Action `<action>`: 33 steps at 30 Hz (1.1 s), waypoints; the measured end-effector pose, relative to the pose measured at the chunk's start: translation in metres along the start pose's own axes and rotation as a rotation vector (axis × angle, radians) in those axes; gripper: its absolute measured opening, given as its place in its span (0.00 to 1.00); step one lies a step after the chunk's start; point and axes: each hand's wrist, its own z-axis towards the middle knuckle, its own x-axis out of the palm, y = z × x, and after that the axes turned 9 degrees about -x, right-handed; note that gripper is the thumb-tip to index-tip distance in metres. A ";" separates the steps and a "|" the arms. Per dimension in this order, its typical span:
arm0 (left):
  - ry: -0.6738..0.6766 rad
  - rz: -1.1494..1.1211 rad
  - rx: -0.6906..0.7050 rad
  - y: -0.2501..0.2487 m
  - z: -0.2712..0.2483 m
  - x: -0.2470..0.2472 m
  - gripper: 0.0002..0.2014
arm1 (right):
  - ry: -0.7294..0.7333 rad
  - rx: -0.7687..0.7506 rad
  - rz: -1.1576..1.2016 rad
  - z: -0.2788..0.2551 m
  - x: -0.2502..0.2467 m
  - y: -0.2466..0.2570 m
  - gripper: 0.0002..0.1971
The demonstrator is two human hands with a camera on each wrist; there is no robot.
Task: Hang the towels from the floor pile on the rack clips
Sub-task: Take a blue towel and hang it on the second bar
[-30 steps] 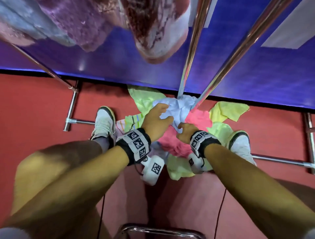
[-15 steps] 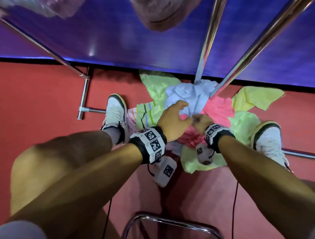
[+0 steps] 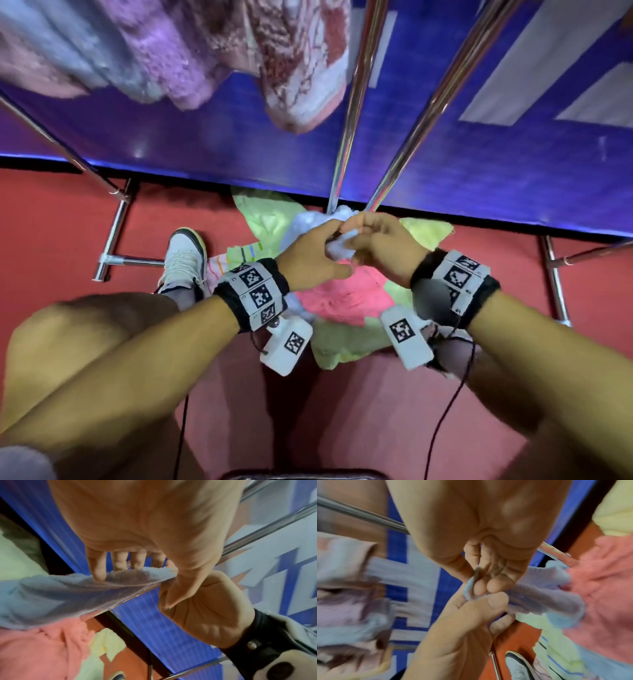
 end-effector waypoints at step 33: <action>-0.178 -0.194 0.102 -0.053 -0.007 -0.021 0.09 | 0.006 -0.546 -0.682 -0.016 -0.016 -0.002 0.11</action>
